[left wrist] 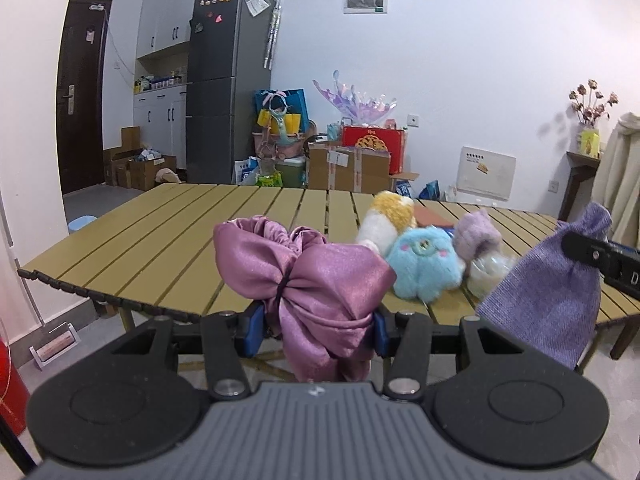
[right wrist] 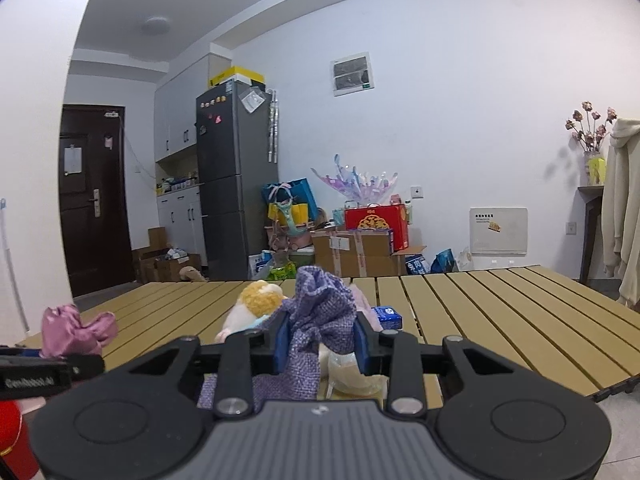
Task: Collect trash
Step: 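Lift both held items off the table and carry them over the black bin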
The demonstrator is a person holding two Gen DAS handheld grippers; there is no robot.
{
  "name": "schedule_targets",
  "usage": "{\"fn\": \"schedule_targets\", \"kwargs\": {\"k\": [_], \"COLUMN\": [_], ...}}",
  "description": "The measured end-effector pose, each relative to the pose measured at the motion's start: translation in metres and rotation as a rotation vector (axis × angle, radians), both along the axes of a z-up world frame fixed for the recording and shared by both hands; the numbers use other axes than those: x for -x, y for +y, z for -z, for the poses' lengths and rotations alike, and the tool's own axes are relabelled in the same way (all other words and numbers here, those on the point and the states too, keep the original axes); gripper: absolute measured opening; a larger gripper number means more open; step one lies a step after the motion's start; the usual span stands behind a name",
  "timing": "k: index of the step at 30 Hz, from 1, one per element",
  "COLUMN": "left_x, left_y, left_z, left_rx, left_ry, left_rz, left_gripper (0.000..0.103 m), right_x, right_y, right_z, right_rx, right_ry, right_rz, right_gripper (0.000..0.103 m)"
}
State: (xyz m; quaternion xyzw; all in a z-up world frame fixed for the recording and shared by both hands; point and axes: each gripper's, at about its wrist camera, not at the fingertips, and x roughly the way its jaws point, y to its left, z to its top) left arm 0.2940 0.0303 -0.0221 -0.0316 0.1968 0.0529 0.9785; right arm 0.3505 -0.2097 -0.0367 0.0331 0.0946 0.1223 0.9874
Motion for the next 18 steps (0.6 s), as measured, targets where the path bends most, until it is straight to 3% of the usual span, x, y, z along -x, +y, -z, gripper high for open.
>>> {"fn": "schedule_targets", "kwargs": {"k": [18], "left_x": [0.079], "left_y": [-0.019], "left_z": [-0.017], "left_rx": [-0.066], "left_ry": [0.001], "left_rz": [0.034], "left_gripper": [0.051], "right_x": [0.100], "right_y": [-0.006], "right_z": [-0.020], "right_rx": [0.076], "right_ry": [0.062], "right_rz": [-0.051], "right_gripper": [0.031]}}
